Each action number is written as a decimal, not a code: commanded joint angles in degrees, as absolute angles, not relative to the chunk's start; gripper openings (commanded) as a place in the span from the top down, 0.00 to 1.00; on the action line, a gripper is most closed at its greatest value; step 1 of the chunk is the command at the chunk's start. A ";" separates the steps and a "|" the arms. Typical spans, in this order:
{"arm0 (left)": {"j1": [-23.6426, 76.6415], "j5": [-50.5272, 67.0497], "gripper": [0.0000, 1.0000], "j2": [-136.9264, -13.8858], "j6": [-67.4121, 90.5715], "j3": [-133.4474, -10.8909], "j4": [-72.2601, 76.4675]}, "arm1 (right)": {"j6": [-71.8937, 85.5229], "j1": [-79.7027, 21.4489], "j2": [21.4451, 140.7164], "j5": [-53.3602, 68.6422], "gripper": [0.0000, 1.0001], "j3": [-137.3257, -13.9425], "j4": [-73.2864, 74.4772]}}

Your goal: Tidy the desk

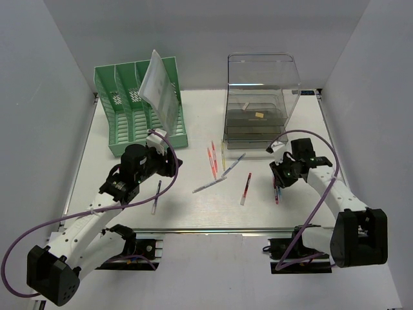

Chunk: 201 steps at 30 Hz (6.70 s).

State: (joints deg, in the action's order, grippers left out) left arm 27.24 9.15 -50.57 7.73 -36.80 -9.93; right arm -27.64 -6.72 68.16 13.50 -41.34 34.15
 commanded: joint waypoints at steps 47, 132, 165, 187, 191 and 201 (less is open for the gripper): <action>27.51 9.23 0.34 -50.10 6.77 -38.32 -9.76 | -23.91 -14.85 83.67 8.96 0.80 -40.52 29.53; 27.51 16.16 0.78 -51.15 6.50 -37.00 -6.68 | -37.15 -19.16 77.74 13.54 1.00 -73.95 26.29; 27.51 17.67 0.37 -47.37 7.38 -37.44 -6.50 | -89.19 -25.58 78.22 24.01 0.40 -55.39 42.20; 27.51 17.23 0.37 -48.69 6.77 -37.27 -6.77 | -104.15 -33.31 90.96 17.32 0.54 -54.58 43.59; 27.51 17.05 0.37 -48.69 6.77 -37.27 -6.86 | -104.50 -34.19 91.23 16.09 0.55 -52.65 42.98; 27.51 16.09 0.37 -48.95 6.50 -37.18 -6.94 | -104.24 -35.24 93.42 15.82 0.61 -51.42 41.92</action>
State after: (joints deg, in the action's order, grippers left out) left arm 27.24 16.93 -48.97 7.25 -36.80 -7.31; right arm -103.48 -34.70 91.42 15.77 -51.75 42.09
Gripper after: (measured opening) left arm 0.633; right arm 0.397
